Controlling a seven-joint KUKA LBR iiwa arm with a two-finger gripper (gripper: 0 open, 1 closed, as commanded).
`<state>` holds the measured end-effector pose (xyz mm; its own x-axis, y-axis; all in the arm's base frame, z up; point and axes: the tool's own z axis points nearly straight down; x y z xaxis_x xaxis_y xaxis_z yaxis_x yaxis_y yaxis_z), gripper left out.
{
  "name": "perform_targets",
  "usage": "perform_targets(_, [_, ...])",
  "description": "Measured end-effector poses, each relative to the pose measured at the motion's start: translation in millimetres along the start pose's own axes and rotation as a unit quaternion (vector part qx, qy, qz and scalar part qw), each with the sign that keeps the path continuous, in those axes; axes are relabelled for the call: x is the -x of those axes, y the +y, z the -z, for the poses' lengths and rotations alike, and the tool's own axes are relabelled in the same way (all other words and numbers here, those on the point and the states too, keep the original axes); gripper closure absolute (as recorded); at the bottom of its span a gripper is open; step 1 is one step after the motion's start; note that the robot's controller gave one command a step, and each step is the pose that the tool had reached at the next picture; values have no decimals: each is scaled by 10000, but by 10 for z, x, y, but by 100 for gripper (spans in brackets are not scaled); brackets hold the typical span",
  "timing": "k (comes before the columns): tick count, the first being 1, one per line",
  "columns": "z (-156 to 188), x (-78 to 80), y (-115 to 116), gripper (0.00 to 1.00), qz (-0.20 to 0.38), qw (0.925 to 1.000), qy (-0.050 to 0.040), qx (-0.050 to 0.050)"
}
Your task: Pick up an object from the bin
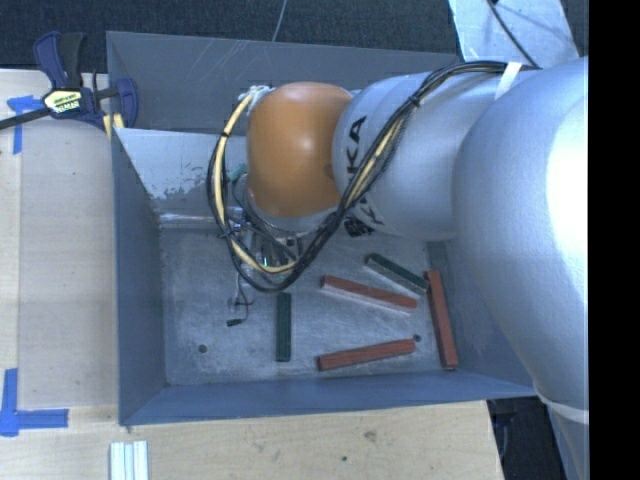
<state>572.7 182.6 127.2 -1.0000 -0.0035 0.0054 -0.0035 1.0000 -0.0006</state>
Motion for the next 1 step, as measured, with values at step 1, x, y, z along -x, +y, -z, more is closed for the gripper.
perform_targets(1, [47, 23, -7, 0, -20, 10000, -40, 9])
